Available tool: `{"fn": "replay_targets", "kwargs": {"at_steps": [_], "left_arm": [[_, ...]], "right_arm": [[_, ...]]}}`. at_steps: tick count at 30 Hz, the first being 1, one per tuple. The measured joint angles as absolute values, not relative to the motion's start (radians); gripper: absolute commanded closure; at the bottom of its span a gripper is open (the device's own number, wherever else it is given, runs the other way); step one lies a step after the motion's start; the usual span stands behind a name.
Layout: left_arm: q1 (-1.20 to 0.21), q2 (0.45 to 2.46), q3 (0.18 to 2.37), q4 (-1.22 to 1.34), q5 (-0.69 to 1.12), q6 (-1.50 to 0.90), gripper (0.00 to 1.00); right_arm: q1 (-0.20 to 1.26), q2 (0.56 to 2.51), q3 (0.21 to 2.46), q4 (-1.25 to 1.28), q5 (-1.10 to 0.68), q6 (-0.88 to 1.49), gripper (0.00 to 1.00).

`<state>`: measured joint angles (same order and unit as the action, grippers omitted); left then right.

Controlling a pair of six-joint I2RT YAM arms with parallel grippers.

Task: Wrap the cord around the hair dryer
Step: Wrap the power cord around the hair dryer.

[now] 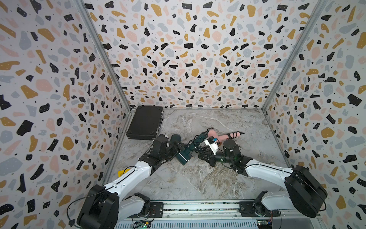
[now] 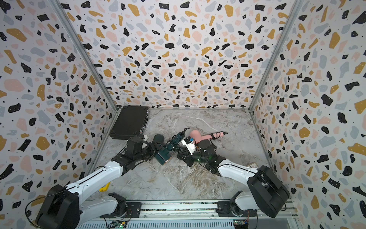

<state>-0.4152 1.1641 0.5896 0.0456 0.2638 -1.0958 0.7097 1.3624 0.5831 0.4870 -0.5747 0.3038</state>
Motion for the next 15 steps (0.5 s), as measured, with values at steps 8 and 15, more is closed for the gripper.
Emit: {"fn": "replay_targets", "kwargs": {"at_steps": [8, 15], "left_arm": [[-0.415, 1.186, 0.590, 0.044, 0.269, -1.093, 1.00], [-0.415, 1.186, 0.589, 0.028, 0.235, -1.093, 1.00]], "right_arm": [[0.715, 1.434, 0.613, 0.425, -0.567, 0.305, 1.00], [0.738, 1.419, 0.613, 0.404, -0.532, 0.260, 1.00]]}}
